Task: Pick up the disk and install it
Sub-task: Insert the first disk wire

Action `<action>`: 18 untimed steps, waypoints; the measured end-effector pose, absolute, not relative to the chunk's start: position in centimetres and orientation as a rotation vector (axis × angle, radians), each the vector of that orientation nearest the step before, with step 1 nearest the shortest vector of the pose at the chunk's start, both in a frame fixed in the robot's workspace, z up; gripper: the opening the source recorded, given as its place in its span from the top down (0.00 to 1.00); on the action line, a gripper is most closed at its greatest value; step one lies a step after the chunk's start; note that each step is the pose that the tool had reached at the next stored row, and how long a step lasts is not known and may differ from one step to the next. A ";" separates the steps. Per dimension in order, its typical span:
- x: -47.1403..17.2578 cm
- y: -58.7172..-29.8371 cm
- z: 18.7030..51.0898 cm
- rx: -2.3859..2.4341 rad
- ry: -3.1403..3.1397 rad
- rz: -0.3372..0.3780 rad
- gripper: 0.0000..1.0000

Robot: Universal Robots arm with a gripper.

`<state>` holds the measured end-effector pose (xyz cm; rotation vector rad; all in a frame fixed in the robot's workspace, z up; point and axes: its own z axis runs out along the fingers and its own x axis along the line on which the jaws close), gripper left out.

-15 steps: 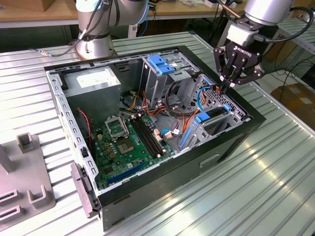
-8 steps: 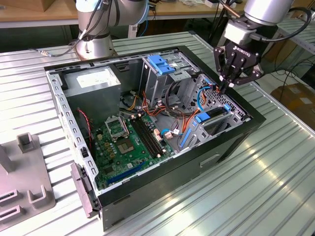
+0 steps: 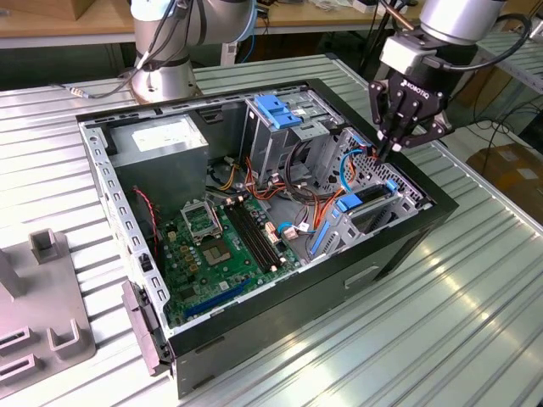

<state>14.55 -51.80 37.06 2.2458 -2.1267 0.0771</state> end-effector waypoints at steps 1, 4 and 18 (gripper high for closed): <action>14.4 -51.8 37.1 2.242 -2.131 0.077 0.84; 14.3 -51.8 37.1 2.240 -2.132 0.077 0.84; 14.0 -52.7 36.4 2.201 -2.171 0.076 0.84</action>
